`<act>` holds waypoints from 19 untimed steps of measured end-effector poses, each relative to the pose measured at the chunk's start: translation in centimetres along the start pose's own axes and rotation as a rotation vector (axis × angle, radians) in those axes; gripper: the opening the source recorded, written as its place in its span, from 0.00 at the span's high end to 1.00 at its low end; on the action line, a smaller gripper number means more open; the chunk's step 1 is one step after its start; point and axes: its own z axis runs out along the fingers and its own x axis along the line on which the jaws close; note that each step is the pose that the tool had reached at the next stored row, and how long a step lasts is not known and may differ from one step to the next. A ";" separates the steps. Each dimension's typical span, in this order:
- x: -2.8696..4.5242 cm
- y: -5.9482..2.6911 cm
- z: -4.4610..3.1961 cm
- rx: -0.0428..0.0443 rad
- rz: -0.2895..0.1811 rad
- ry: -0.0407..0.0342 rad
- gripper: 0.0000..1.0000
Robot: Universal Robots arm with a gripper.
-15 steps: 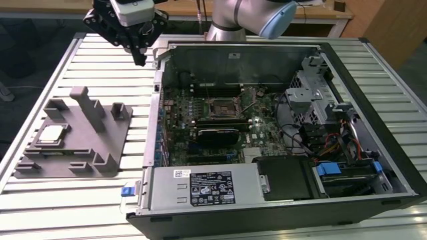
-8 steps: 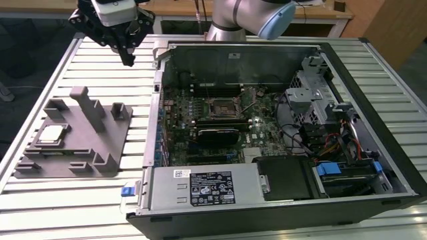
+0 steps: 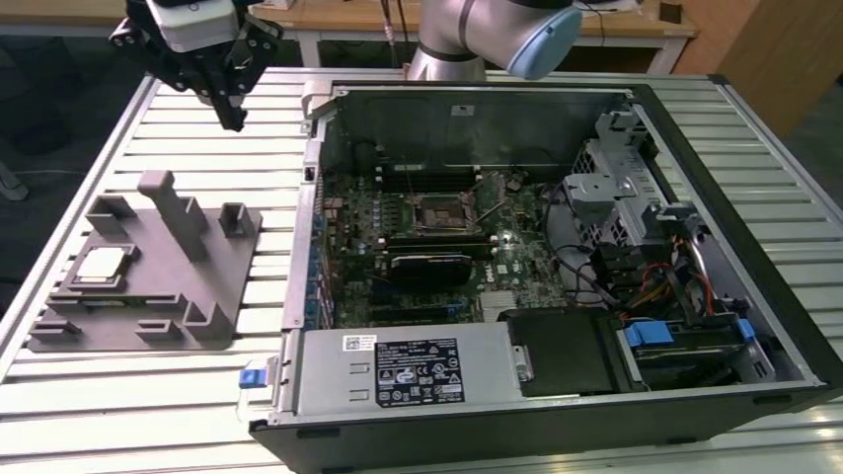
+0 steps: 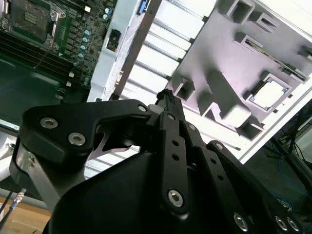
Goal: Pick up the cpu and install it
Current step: 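Reach for the cpu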
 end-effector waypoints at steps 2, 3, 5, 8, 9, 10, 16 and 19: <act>0.42 -0.03 0.00 -0.0001 0.000 -0.0001 0.89; 0.65 -0.05 0.00 -0.0001 0.000 -0.0001 0.89; 1.06 -0.08 -0.01 0.0000 0.000 0.0000 0.89; 1.67 -0.13 -0.01 0.0000 0.000 0.0000 0.89; 1.91 -0.15 -0.01 0.0000 0.000 0.0000 0.89; 2.12 -0.16 -0.01 0.0000 0.000 -0.0001 0.89; 3.56 -0.27 0.01 0.0000 0.000 0.0000 0.89; 4.34 -0.34 0.07 0.0000 0.000 -0.0001 0.89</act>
